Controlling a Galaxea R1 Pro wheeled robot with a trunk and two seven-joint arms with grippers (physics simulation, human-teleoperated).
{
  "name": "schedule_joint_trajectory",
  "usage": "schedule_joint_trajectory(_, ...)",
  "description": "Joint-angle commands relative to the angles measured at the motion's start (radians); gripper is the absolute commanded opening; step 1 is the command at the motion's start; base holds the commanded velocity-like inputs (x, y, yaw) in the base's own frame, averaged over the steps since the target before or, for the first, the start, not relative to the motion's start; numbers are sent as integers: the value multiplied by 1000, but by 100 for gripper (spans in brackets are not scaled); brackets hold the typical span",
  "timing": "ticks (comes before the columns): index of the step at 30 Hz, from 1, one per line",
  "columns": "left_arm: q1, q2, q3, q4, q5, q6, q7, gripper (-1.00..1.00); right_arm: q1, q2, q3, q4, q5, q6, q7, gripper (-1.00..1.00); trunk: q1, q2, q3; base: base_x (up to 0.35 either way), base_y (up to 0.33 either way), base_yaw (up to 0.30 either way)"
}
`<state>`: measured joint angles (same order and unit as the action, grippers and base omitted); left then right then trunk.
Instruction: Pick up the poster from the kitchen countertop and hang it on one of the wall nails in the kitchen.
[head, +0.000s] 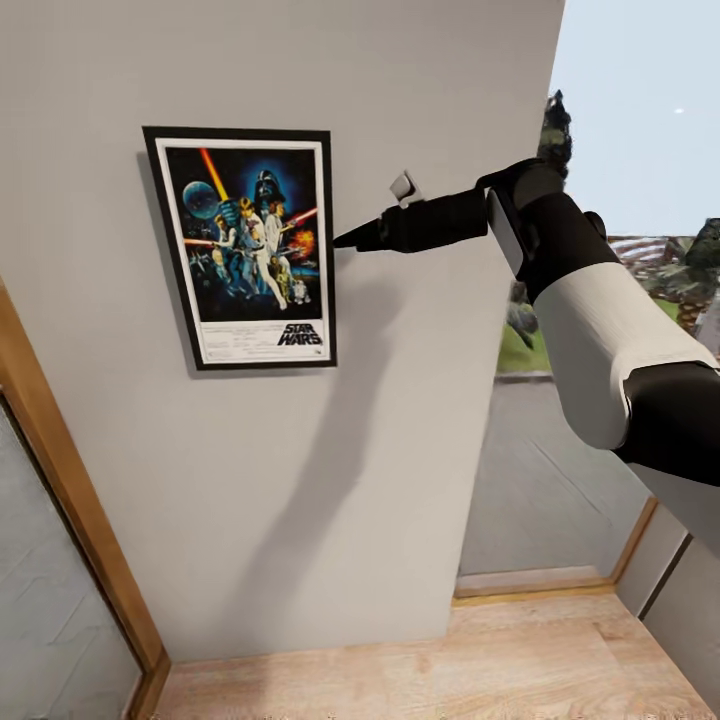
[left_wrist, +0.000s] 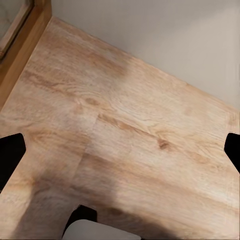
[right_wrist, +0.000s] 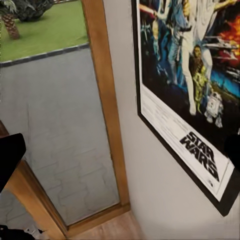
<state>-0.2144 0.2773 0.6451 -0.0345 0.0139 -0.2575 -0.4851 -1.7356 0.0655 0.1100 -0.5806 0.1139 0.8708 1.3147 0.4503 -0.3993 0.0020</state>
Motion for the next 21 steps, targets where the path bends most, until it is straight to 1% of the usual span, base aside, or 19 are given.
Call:
schedule_joint_trajectory(1,0,0,1,2,1,-3,-4,100,0,1,-3,-1,10,7,8,100,0,-1,-1,-326,-4,0)
schedule_joint_trajectory(4,0,0,1,2,1,-3,-3,100,0,0,-3,-1,9,7,10,100,0,-1,-1,-250,-1,0)
schedule_joint_trajectory(6,0,0,1,1,1,-2,-3,100,1,0,-3,-1,9,7,11,100,0,-1,-1,-93,0,0)
schedule_joint_trajectory(8,0,0,1,2,1,-2,-3,100,22,0,-1,-82,6,7,13,100,0,-1,-1,-9,0,0)
schedule_joint_trajectory(9,0,0,1,1,1,-2,-4,100,34,0,-2,-104,6,7,13,100,0,-1,-1,-6,0,0)
schedule_joint_trajectory(10,0,1,1,1,1,-2,-4,100,130,-3,-3,-266,7,9,14,100,0,-1,-1,-2,0,0)
schedule_joint_trajectory(11,0,1,1,1,1,-2,-4,100,178,-10,-3,-333,7,11,17,100,0,-1,-1,-1,0,0)
schedule_joint_trajectory(14,0,0,1,2,1,-2,-4,100,254,-25,-3,-426,7,12,30,100,0,-1,-1,0,0,0)
schedule_joint_trajectory(15,0,1,1,1,1,-2,-4,100,307,-34,-3,-479,7,13,42,100,0,-1,-1,0,0,0)
schedule_joint_trajectory(18,0,1,1,2,1,-2,-4,100,396,-51,-5,-552,7,13,64,100,0,-1,-1,0,0,0)
schedule_joint_trajectory(21,0,4,1,1,1,-2,-3,100,500,-66,-11,-625,7,12,92,100,0,-1,-1,0,0,0)
